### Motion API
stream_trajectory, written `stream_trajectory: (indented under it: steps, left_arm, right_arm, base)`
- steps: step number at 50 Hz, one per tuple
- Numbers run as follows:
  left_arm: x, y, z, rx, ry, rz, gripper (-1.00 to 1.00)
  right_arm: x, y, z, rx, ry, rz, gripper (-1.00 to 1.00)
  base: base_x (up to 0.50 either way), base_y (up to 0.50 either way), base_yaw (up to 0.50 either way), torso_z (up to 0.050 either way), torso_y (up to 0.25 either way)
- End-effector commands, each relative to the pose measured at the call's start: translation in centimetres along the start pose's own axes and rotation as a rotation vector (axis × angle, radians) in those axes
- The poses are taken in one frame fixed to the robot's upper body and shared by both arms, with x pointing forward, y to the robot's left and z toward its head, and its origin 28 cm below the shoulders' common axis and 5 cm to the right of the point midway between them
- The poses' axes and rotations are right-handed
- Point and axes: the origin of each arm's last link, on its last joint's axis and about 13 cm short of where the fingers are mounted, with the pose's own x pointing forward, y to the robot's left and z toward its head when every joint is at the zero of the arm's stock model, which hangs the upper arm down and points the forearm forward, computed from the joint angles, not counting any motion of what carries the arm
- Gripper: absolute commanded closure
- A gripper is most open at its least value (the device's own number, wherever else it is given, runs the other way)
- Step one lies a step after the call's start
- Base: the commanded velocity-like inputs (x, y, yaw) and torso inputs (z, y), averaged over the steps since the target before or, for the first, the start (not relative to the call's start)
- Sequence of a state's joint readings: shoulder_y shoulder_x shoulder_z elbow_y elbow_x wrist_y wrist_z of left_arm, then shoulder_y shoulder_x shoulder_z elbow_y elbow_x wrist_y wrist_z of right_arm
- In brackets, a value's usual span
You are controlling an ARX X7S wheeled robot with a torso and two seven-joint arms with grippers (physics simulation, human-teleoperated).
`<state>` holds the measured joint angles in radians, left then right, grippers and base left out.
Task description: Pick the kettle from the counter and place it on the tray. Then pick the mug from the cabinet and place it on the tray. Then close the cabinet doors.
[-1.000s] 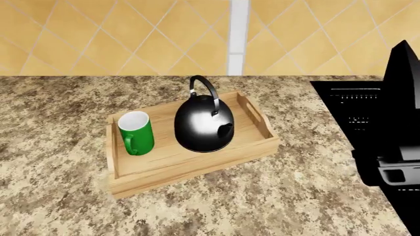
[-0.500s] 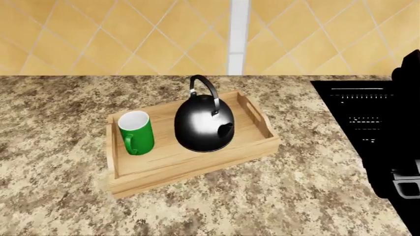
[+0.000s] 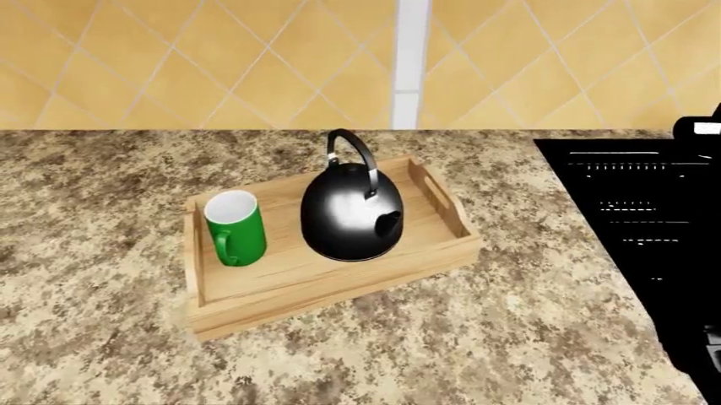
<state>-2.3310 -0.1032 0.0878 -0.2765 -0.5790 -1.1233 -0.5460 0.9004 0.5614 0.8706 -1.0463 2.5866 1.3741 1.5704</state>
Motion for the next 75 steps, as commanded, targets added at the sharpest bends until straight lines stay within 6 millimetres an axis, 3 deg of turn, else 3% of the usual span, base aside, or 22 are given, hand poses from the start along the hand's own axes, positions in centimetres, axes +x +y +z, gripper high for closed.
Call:
stream_trajectory:
  steps: [1,12,28,35,46,63,75]
  left_arm:
    - [-2.3,-7.5,-1.3,-0.106,0.104,-0.517,-1.0]
    - [-3.4,-9.8,-2.2,-0.137,0.167,-0.611,-1.0]
    - [-2.8,-11.0,-6.4,-0.015,0.238,-0.621,-1.0]
    - [-4.1,-11.2,-8.0,0.004,0.365,-0.692,-1.0]
    - [-4.6,-11.1,-11.7,0.101,0.557,-0.692,-1.0]
    - [-5.8,-9.9,-18.1,0.265,0.666,-0.665,-1.0]
    - [-5.9,-9.4,-19.0,0.281,0.687,-0.658,-1.0]
  right_arm:
    - [-0.6,-0.3,-0.3,0.001,-0.002,-0.01,-1.0]
    - [-1.1,-0.6,-0.2,0.002,-0.004,-0.016,-1.0]
    - [-2.5,-1.6,0.6,-0.079,-0.052,-0.006,-1.0]
    - [-2.8,-1.7,0.9,-0.085,-0.062,0.009,-1.0]
    - [-3.2,-1.8,0.9,-0.08,-0.064,0.028,-1.0]
    - [-2.9,-1.6,0.4,-0.07,-0.051,0.035,-1.0]
    - [-2.9,-1.5,0.1,-0.068,-0.043,0.033,-1.0]
  base:
    - [0.0,0.0,0.0,0.0,0.0]
    - [0.0,0.0,0.0,0.0,0.0]
    - [0.0,0.0,0.0,0.0,0.0]
    - [0.0,0.0,0.0,0.0,0.0]
    - [0.0,0.0,0.0,0.0,0.0]
    - [0.0,0.0,0.0,0.0,0.0]
    - [0.0,0.0,0.0,0.0,0.0]
